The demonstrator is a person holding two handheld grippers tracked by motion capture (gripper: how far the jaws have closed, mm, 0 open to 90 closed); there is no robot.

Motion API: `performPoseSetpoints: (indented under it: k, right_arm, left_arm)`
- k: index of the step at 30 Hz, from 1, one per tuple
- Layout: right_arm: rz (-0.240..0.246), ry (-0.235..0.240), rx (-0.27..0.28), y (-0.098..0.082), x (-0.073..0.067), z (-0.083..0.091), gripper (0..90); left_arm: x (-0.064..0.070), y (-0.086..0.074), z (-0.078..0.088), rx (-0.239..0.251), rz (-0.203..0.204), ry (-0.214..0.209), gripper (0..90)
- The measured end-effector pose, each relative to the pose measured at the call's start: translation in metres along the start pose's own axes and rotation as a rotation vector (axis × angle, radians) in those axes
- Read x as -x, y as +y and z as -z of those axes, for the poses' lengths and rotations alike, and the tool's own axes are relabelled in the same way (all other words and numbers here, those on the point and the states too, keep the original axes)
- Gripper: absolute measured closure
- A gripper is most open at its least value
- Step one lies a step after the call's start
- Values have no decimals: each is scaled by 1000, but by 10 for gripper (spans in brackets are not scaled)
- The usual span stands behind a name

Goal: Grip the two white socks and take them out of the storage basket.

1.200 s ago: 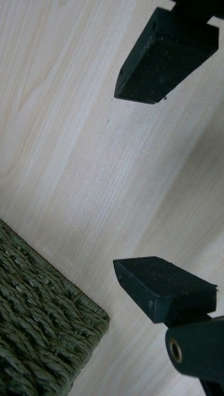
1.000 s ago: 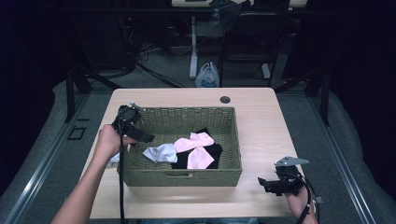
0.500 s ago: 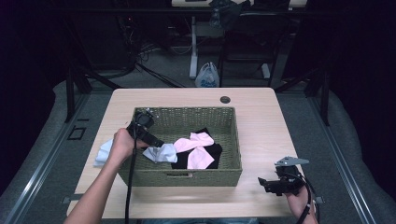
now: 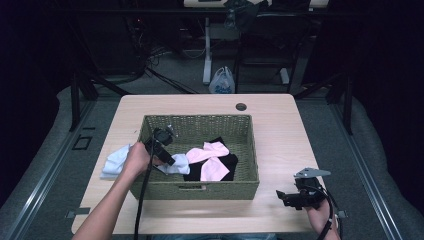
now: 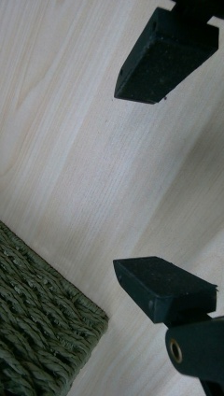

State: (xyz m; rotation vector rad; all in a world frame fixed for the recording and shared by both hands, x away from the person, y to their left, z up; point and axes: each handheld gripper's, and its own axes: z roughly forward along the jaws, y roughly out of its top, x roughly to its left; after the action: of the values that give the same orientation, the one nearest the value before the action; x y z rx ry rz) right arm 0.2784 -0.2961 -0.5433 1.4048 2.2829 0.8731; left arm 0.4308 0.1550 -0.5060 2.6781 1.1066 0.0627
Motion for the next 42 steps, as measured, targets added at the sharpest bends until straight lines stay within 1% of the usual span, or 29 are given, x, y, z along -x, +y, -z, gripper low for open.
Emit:
performPoseSetpoints:
  k: [1,2,3,4,8,10,12,16,17,19,23,30,31,32,39,42]
  right_arm:
    - [1,1,0,0,0,0,147]
    - [0,0,-1,0,0,0,147]
    - [1,-1,-1,0,0,0,147]
    - [-2,-1,3,0,0,0,147]
    - [-4,1,2,0,0,0,147]
    - [-1,2,1,0,0,0,147]
    - [1,0,-1,0,0,0,147]
    - [-2,4,-3,0,0,-1,147]
    - [-3,1,-3,0,0,-1,147]
    - [-6,0,-2,0,0,-1,147]
    - [-5,2,1,0,0,0,147]
    - [-6,3,-4,0,0,-1,147]
    - [-5,7,-7,0,0,-1,147]
    - [-5,7,-7,0,0,-1,147]
    - [-7,3,-4,0,0,-1,147]
    - [-6,3,-4,0,0,-1,147]
  left_arm:
    - [0,-1,1,11,3,-8,731]
    - [-1,-1,2,17,0,-13,780]
    - [-1,-2,3,26,3,-9,805]
    - [-2,-2,5,32,5,-13,833]
    - [-3,-4,16,50,7,-25,841]
    - [-3,-4,24,62,7,-23,841]
    - [-3,-4,33,78,8,-29,841]
    - [-2,-2,51,78,-10,-15,842]
    - [-2,-2,54,82,-10,-9,842]
    - [-3,-1,61,94,-14,-12,842]
    - [-3,0,74,100,-21,0,843]
    - [-2,4,99,124,-32,24,843]
    - [-1,5,105,131,-35,28,843]
    - [-1,5,105,131,-35,28,843]
    - [0,9,129,163,-45,50,842]
    - [1,11,137,169,-51,61,842]
